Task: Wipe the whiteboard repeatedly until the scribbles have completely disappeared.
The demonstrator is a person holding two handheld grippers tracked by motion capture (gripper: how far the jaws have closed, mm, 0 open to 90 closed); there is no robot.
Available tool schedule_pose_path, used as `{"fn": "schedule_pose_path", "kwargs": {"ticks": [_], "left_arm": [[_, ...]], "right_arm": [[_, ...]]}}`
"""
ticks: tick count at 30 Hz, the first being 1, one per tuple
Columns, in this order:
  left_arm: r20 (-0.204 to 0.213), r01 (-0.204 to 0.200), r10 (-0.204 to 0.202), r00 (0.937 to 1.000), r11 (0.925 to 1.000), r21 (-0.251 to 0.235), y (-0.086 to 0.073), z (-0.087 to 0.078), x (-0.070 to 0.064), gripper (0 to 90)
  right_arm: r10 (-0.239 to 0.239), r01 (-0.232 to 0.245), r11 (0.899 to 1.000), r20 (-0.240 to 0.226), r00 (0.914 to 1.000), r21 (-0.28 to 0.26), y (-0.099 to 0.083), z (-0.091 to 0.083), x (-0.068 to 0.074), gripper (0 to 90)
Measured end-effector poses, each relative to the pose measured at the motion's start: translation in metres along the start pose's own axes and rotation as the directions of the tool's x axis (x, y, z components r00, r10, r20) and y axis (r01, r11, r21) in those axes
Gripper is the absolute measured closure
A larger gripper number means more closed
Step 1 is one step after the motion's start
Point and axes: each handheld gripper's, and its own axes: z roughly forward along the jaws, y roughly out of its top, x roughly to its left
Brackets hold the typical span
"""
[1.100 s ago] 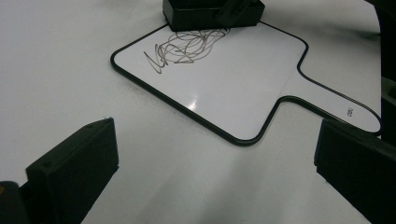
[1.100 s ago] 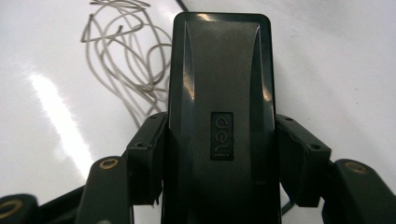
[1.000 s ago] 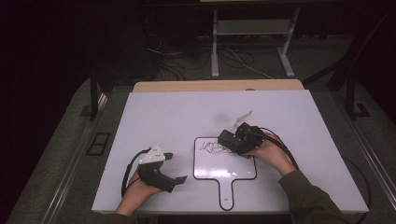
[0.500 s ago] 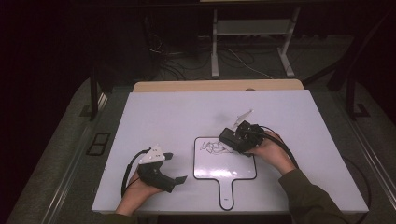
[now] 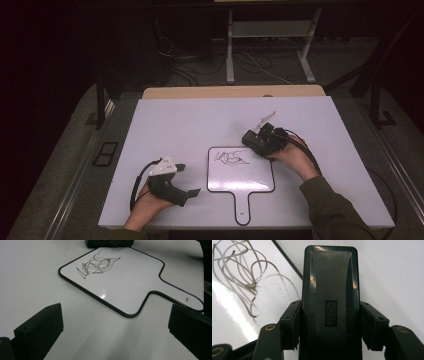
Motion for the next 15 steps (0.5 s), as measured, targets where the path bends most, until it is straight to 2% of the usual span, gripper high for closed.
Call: {"fn": "schedule_pose_path", "kwargs": {"ticks": [3, 10, 12, 15], "left_arm": [[0.001, 0.0, 0.0, 1.0, 1.0, 0.001, 0.0, 0.0, 0.0, 0.0], [-0.001, -0.002, 0.002, 1.0, 1.0, 0.0, 0.0, 0.0, 0.0, 0.0], [-0.002, -0.002, 0.002, 1.0, 1.0, -0.001, 0.0, -0.001, 0.0, 0.0], [-0.001, -0.002, 0.002, 1.0, 1.0, 0.0, 0.0, -0.001, 0.0, 0.0]], "right_arm": [[-0.022, 0.022, 1.0, 0.017, 0.9996, 0.0, 0.001, 0.0, 0.003, 38.9], [-0.065, 0.065, 0.998, 0.002, 0.9979, 0.004, 0.003, -0.001, 0.015, 38.9], [-0.065, 0.065, 0.998, 0.013, 0.9978, 0.009, 0.002, -0.001, 0.012, 38.9], [-0.039, 0.038, 0.999, 0.022, 0.999, 0.016, -0.001, -0.002, 0.007, 38.9]]}}
